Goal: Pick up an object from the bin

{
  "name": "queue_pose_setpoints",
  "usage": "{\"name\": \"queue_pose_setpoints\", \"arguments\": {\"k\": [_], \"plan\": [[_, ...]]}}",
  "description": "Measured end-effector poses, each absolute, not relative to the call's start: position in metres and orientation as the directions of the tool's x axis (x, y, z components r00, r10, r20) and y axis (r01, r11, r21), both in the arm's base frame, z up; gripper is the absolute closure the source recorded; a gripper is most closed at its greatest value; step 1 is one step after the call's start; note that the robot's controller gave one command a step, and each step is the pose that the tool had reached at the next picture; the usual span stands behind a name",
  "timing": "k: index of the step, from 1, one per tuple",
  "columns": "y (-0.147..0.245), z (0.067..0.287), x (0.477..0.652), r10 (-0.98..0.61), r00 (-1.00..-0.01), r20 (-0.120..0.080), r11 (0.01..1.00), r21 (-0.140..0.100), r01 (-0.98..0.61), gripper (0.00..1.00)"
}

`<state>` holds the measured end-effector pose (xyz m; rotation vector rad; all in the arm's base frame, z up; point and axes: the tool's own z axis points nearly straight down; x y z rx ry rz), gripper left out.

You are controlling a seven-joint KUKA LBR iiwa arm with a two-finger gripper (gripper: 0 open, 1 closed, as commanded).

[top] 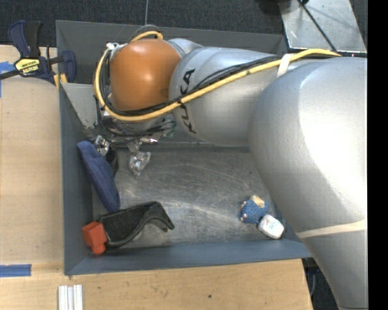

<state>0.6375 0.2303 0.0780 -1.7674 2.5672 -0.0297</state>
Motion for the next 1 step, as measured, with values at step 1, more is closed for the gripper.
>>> {"name": "queue_pose_setpoints", "arguments": {"k": [1], "plan": [[0.2401, 0.0788, 0.6343, -0.936, -0.351, -0.021, 0.351, -0.02, -0.936, 1.0]]}}
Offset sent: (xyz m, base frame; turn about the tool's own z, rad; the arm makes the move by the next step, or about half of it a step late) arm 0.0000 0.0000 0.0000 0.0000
